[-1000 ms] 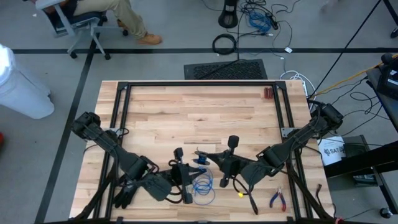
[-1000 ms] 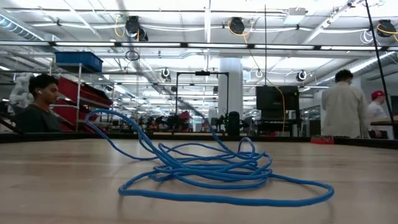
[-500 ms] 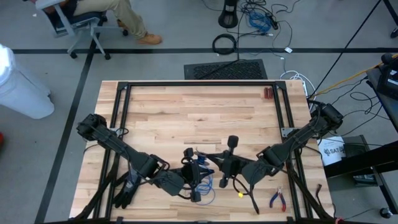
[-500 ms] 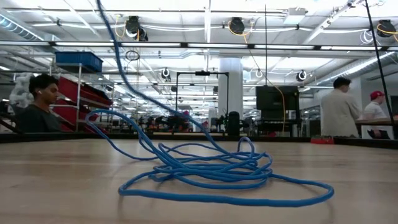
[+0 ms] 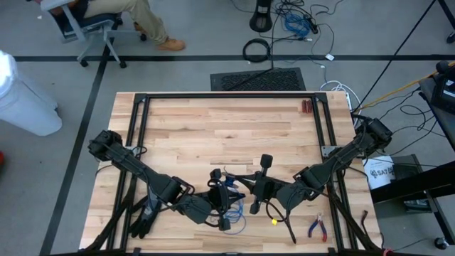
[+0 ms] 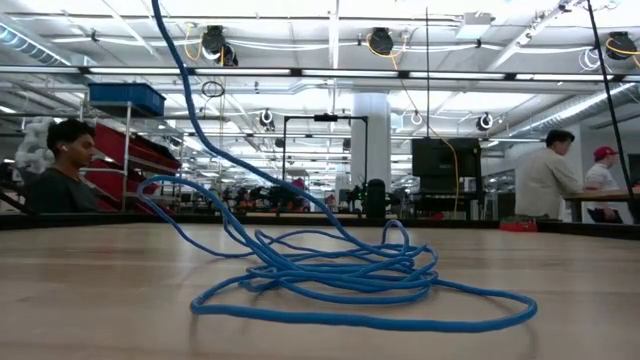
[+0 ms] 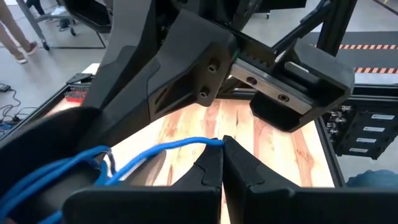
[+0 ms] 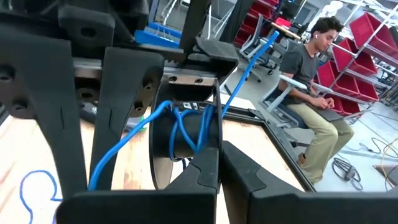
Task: Coil cords
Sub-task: Coil the blue wire onto the spool
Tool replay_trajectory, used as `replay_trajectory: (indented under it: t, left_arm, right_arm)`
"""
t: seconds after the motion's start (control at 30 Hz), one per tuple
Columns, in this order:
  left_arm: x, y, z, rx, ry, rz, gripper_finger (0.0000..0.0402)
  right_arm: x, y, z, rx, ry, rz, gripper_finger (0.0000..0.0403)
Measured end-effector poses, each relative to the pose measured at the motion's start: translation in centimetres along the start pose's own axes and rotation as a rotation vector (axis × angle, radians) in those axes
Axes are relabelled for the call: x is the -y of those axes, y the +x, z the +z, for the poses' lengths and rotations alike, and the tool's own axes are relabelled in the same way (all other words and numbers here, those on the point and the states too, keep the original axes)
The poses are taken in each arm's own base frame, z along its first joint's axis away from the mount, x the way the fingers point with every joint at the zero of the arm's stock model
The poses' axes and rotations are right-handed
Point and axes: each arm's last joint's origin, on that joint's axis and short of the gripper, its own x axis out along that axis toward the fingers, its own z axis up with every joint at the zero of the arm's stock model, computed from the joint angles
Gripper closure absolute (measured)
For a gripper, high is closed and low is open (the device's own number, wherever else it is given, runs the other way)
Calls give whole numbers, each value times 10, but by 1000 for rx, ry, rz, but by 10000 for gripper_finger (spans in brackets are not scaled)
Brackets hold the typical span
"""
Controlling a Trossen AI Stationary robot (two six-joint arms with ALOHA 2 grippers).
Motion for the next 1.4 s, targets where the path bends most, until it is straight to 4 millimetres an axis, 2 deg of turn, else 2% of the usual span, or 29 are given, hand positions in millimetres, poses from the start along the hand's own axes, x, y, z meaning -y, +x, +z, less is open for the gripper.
replay_trajectory:
  t: [0.2,0.37,0.77,0.9,1.07,1.23,1.4]
  left_arm:
    - [2,-2,0,2,1,-4,351]
    - [3,-3,-1,2,2,-7,323]
    - [10,-7,-2,-4,14,-63,319]
    - [14,-8,-2,-22,25,-169,319]
    - [27,-7,4,96,108,-269,319]
    - [46,4,-2,235,202,-309,319]
    - [49,24,-11,274,164,-284,319]
  right_arm:
    - [2,-1,3,17,21,0,403]
    - [4,-10,9,36,35,16,403]
    - [14,-63,35,141,105,131,403]
    - [17,-81,41,174,118,173,403]
    - [16,-96,45,197,117,213,403]
    - [18,-103,47,210,110,226,403]
    - [19,-109,49,224,104,230,403]
